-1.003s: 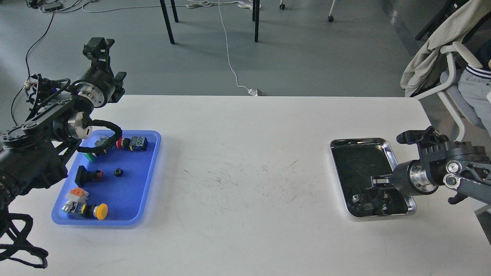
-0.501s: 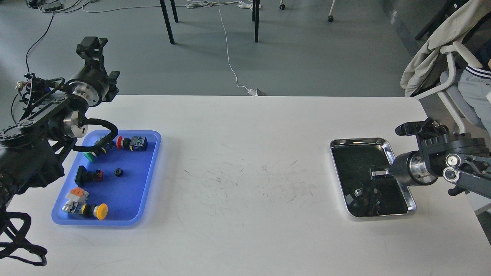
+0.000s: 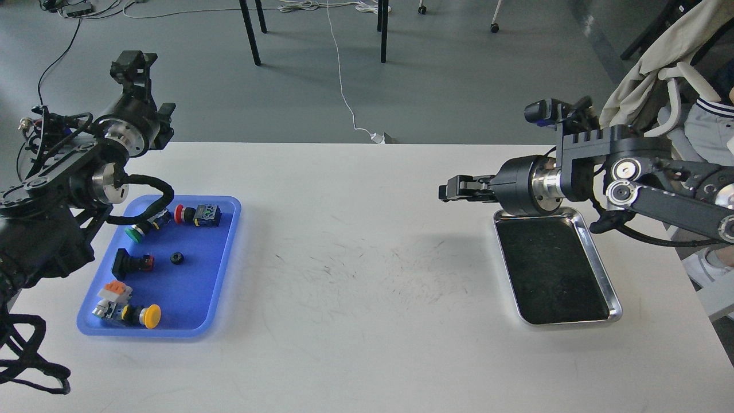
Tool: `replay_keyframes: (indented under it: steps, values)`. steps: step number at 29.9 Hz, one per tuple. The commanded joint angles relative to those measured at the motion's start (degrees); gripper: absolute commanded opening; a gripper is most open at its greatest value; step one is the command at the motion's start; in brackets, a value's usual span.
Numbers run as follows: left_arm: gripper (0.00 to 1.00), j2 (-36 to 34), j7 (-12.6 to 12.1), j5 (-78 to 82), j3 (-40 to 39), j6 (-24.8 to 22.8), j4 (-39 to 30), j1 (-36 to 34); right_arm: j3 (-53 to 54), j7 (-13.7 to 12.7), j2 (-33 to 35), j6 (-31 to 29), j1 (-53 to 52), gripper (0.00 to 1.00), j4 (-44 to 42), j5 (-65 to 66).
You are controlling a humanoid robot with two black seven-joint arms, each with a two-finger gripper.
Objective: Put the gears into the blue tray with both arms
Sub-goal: 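Carry the gear with the right gripper to mid-table and release it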
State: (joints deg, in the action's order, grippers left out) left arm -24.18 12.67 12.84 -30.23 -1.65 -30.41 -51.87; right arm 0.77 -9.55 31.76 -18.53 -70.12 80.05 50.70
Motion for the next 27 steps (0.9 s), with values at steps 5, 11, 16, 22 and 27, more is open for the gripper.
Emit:
replay_keyframes:
  steps: [5,11,16,22,27]
  values:
    - [0.98,-0.1,-0.2,-0.1,0.0,-0.3,0.3,-0.4,0.0,1.5,-18.4,7.7,5.6,0.02,-11.2,-2.3]
    - [0.98,0.0,-0.2,-0.1,-0.1,0.0,0.3,-1.6,0.8,3.2,-31.2,8.7,12.4,0.02,-18.4,-2.1]
    - [0.98,0.1,-0.1,-0.1,-0.2,0.1,0.3,-2.4,1.9,3.5,-31.8,8.7,16.6,0.02,-21.2,-1.9]
    - [0.98,-0.2,0.0,-0.1,-0.1,0.1,0.3,-3.3,2.0,3.6,-31.8,9.6,19.3,0.03,-24.2,-1.8]
    - [0.98,-0.4,0.0,-0.1,-0.1,0.0,0.3,-3.3,2.0,3.6,-31.8,10.3,19.4,0.03,-24.2,-2.1]
